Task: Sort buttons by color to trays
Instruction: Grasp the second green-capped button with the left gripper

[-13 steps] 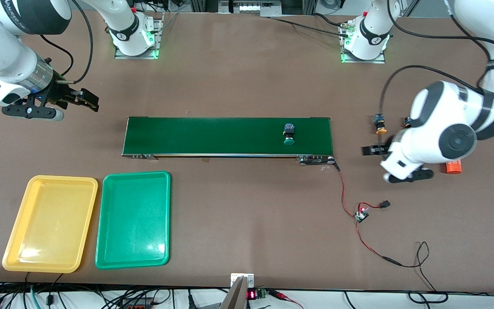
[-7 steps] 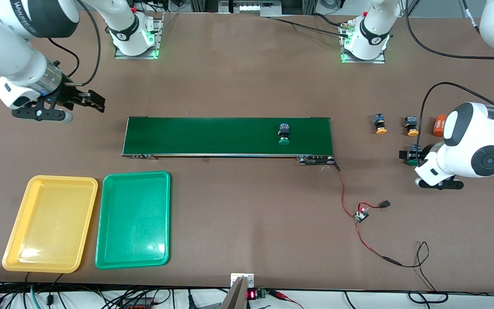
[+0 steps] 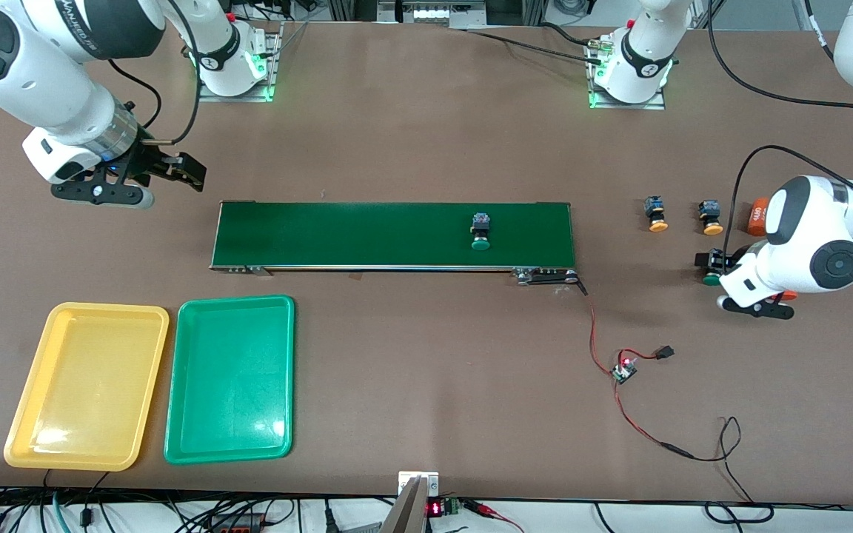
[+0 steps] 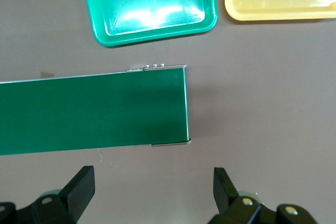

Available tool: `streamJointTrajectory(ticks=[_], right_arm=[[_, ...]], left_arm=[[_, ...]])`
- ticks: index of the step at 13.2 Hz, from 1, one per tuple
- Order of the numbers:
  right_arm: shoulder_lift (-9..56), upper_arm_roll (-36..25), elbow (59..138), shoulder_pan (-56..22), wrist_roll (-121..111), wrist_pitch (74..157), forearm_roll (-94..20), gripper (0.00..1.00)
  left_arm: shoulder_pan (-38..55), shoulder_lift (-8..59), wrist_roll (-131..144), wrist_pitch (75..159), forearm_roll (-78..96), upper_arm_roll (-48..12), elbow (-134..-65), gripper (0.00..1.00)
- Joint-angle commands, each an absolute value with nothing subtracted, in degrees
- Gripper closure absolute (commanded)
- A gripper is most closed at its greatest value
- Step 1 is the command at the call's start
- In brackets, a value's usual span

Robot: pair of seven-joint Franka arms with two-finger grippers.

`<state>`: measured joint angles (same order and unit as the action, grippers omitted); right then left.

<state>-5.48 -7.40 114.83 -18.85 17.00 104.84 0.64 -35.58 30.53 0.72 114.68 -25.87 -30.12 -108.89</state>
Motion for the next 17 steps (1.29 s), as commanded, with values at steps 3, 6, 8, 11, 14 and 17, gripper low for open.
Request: streamJointTrajectory(ticks=[3,6,8,11,14,17], right_arm=[[-6.9,-7.6,115.2,-15.9,11.5,104.8,0.8,0.00],[-6.9,-7.6,118.4,-15.8,11.6,109.8,0.8,0.00],[-8.4,-6.9,122.2,-15.8,12.7,114.9,0.5,0.00],[-9.1,-3.5,123.8,-16.1,19.8,115.5,0.4,0.00],[-7.1,2.4,124.4,-16.7,26.5,119.2,0.3,0.00],[-3.2,6.0,124.3,-19.9,37.9,125.2,0.2,0.00]], left_arm=[[-41.0,29.3,-1.4,126.7,-32.3,-31.2,-117.3,0.00],[-41.6,29.6,-1.4,133.3,-32.6,-31.0,-120.9,0.15],[-42.0,29.7,-1.4,133.2,-32.6,-31.1,-121.0,0.58],[-42.1,29.8,-5.1,132.5,-32.5,-31.2,-120.8,0.85],[-41.9,29.3,-5.1,130.4,-32.5,-31.7,-119.5,0.85],[-42.0,28.8,-5.1,119.0,-31.9,-39.1,-113.1,0.85]])
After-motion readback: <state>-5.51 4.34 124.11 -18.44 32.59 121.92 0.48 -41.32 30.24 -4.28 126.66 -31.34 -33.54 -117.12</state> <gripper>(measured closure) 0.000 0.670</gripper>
